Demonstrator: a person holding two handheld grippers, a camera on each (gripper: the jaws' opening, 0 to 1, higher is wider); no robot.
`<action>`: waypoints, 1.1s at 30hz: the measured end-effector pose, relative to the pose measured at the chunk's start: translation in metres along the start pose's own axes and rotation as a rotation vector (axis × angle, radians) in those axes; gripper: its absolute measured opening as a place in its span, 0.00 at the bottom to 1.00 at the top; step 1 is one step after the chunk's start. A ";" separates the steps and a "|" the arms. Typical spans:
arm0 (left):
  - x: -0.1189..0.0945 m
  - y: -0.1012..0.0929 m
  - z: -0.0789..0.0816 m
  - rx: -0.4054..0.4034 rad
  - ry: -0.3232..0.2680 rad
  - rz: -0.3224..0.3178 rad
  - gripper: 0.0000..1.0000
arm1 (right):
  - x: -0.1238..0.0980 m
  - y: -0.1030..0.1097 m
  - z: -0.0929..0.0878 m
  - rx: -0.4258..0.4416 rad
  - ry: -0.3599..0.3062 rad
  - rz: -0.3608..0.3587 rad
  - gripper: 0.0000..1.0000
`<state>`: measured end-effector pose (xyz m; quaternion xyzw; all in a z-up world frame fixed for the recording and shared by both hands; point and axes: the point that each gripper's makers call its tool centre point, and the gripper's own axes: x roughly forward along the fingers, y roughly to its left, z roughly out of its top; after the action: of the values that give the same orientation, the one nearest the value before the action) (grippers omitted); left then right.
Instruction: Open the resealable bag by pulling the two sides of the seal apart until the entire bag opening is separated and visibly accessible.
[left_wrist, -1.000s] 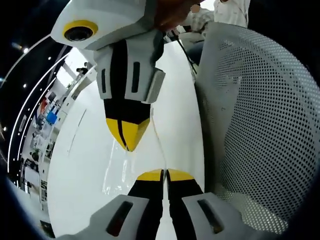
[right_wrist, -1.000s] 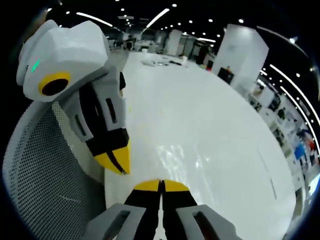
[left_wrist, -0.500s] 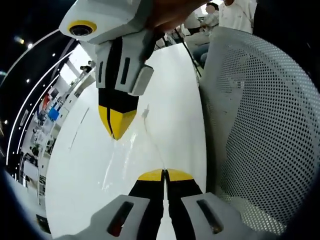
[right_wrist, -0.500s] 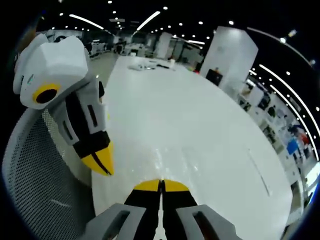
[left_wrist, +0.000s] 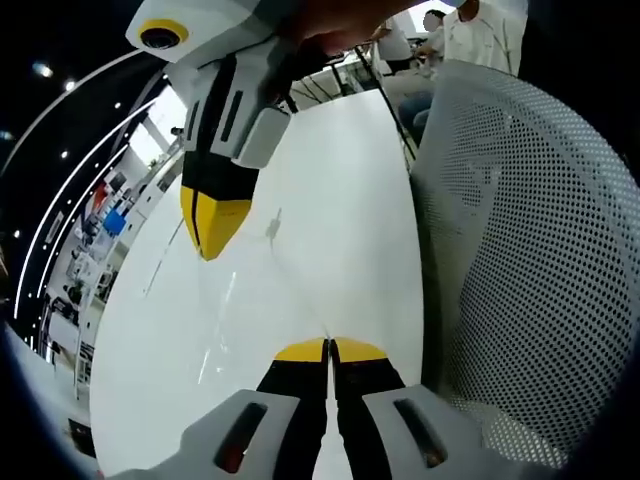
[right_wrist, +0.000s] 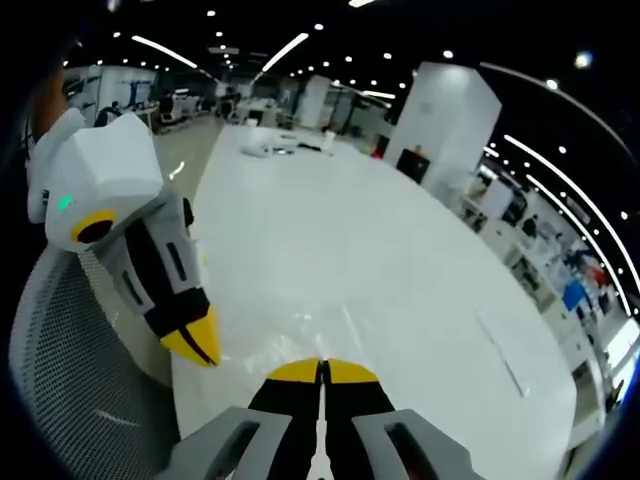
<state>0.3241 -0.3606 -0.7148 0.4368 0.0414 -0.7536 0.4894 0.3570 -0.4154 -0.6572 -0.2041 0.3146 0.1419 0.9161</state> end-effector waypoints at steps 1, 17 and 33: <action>0.000 0.004 0.001 -0.004 -0.003 0.010 0.00 | -0.002 -0.002 0.004 -0.003 -0.009 -0.008 0.00; -0.004 0.037 0.015 -0.031 -0.048 0.084 0.00 | -0.023 -0.024 0.040 -0.047 -0.084 -0.112 0.00; 0.000 -0.019 -0.003 -0.066 -0.014 -0.070 0.00 | -0.011 0.029 -0.002 0.003 -0.005 -0.002 0.00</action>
<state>0.3113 -0.3486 -0.7236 0.4134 0.0780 -0.7716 0.4771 0.3363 -0.3920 -0.6595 -0.2029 0.3123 0.1409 0.9173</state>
